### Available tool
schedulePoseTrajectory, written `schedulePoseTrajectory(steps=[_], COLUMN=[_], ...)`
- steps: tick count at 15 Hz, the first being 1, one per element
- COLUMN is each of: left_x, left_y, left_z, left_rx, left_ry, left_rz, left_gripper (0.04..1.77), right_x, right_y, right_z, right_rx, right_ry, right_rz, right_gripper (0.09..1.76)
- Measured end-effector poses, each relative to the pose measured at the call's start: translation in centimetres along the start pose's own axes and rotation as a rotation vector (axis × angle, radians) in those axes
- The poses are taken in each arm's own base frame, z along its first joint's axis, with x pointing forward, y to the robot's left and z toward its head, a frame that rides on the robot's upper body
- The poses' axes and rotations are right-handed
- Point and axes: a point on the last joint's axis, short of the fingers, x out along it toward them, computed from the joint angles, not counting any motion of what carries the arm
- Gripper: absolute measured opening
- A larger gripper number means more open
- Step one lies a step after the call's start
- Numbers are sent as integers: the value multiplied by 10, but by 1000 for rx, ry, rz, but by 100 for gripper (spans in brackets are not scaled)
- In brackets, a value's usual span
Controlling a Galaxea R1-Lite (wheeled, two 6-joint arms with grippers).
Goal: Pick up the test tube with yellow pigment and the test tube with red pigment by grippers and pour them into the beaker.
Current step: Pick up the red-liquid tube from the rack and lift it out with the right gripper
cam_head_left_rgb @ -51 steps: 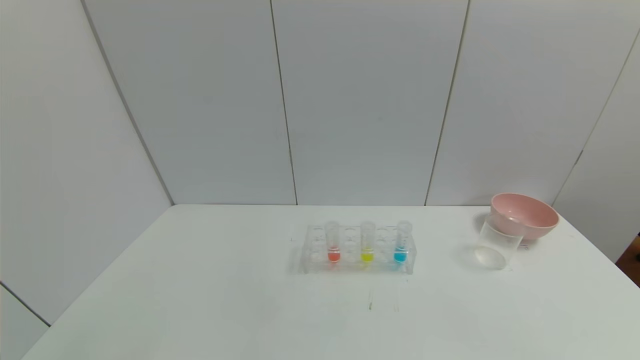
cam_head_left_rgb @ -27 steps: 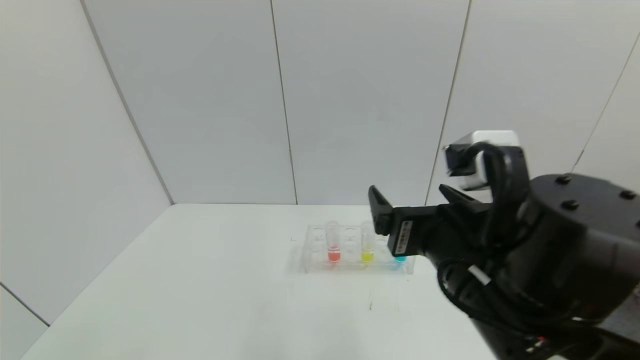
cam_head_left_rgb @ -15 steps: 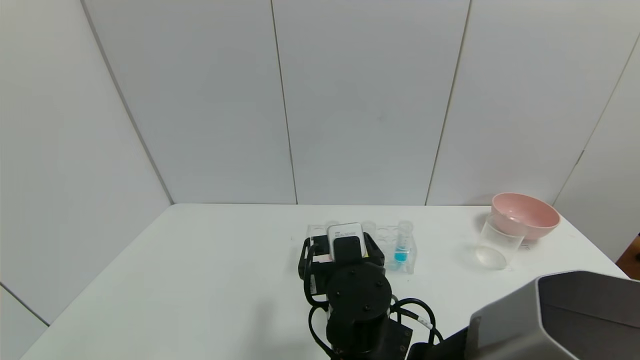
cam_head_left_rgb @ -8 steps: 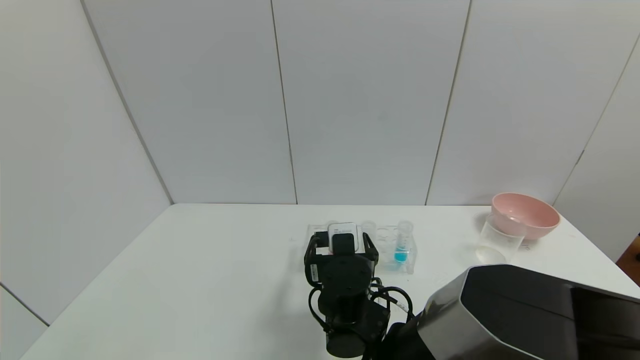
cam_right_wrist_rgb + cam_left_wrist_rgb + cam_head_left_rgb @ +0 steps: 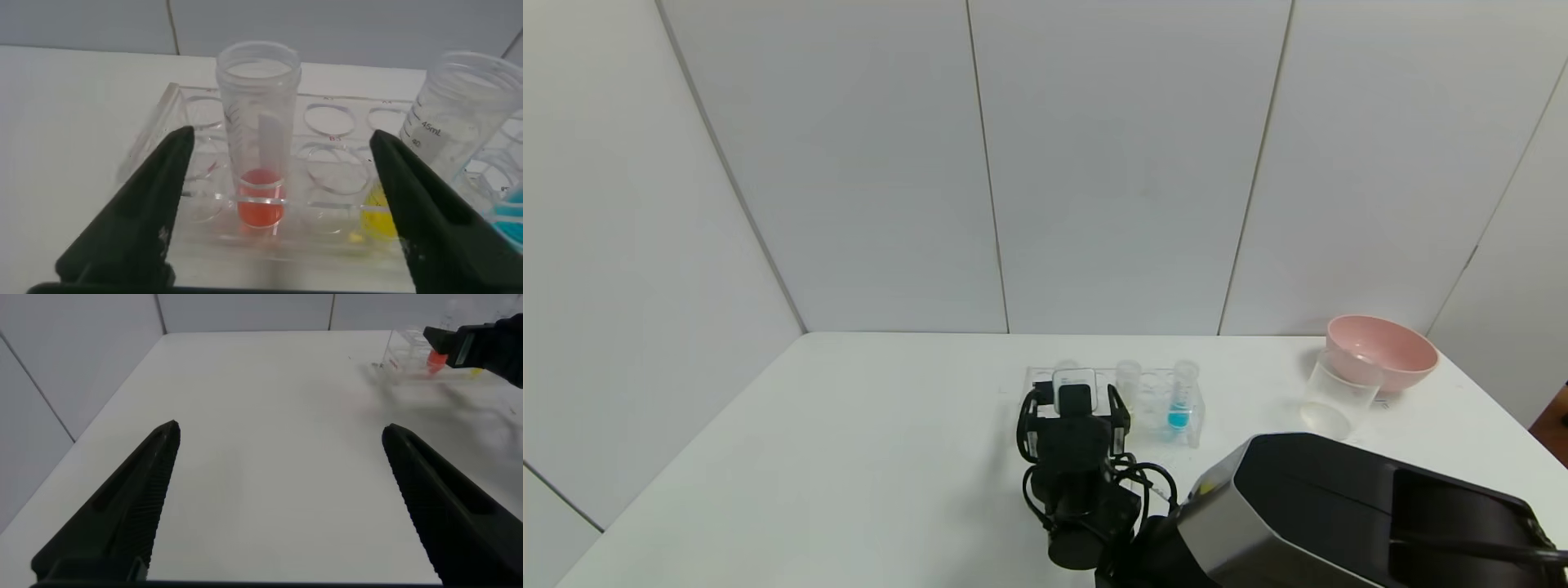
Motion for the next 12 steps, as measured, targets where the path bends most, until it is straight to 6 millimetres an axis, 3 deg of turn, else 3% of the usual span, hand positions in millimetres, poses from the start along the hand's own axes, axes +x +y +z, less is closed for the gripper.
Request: schedulePoseTrajectory(steps=[3,6,7,12], left_x=[0,0,0,0], left_y=[0,0,0,0], left_z=[0,0,0,0], left_rx=[0,0,0,0], left_ry=[0,0,0,0], left_rz=[0,0,0,0], left_gripper=[176,176,176,176], right_x=[3,6,7,11], right_y=[2,4,5,6], right_z=[0,3,4,4], right_rx=[8,19,23,29], right_ry=[4,-6,-9,-15], right_rz=[12,16,18,12], right_gripper=[108,77,50,50])
